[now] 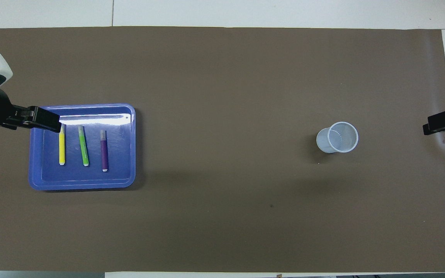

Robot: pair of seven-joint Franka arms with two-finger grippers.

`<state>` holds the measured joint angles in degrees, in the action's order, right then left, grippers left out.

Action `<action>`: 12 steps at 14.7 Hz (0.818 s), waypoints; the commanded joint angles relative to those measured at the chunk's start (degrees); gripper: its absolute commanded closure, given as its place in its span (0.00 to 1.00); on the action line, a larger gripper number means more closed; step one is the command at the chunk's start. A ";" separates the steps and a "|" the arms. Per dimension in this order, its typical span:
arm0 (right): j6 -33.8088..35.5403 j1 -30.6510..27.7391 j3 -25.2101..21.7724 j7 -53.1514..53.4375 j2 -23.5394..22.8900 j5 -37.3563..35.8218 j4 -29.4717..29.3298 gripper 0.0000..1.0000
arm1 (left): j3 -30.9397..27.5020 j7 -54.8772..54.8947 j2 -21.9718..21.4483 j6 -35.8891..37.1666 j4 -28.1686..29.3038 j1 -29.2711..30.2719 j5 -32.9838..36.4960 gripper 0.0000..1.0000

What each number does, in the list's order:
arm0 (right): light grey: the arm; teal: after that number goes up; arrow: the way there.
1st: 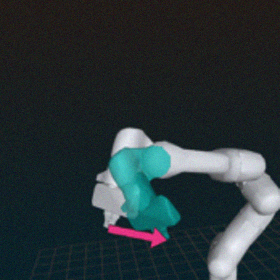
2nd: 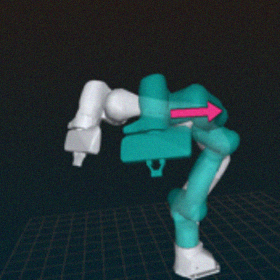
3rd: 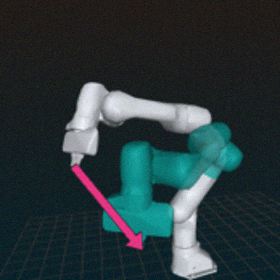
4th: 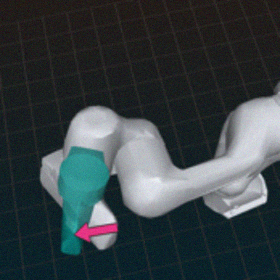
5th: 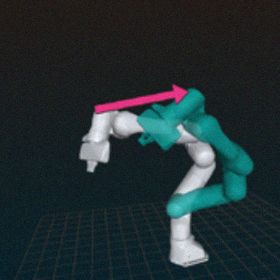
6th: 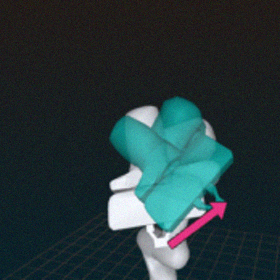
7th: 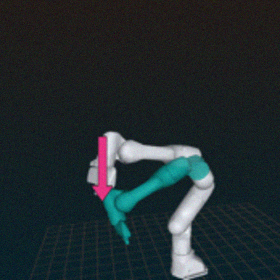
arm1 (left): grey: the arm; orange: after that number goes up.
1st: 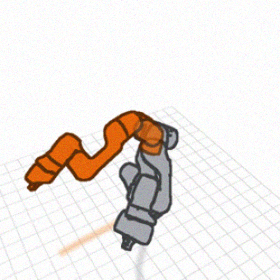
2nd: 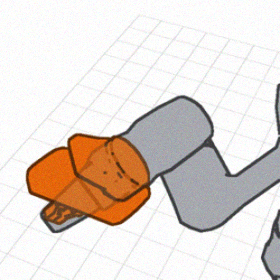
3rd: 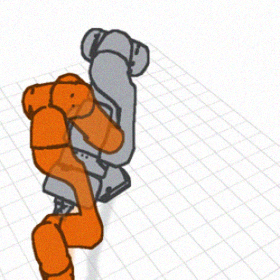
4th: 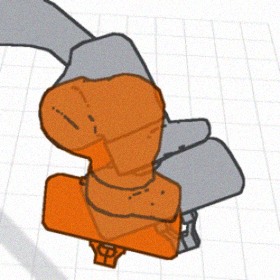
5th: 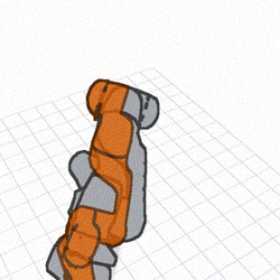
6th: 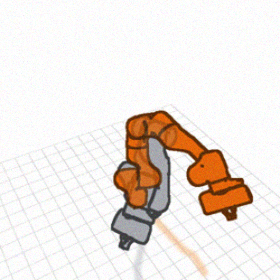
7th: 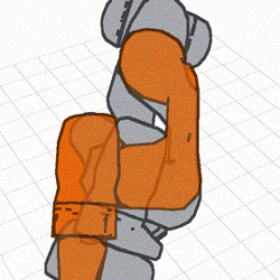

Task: Transfer and insert pens with both arms

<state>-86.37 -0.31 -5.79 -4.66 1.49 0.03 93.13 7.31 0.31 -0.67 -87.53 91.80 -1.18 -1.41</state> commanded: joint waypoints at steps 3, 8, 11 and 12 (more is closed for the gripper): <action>0.06 -0.40 0.25 -0.97 0.53 -0.12 0.56 0.00 | -0.63 -0.58 0.41 -0.89 -0.65 -0.14 -0.52 0.00; 0.06 -0.40 0.25 -0.97 0.53 -0.12 0.56 0.00 | -0.63 -0.40 -0.12 -0.18 -0.65 -0.05 -0.52 0.00; 0.06 -0.40 0.25 -0.97 0.53 -0.12 0.56 0.00 | -0.55 -0.40 -0.20 -0.36 -0.21 -0.05 -0.52 0.00; 0.06 -0.40 0.25 -0.97 0.53 -0.12 0.56 0.00 | -0.63 -0.40 -0.21 -0.19 -0.21 -0.05 -0.52 0.00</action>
<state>-86.37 -0.31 -5.79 -4.66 1.49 0.03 93.13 7.22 0.17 -0.69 -87.97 91.80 -1.10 -1.41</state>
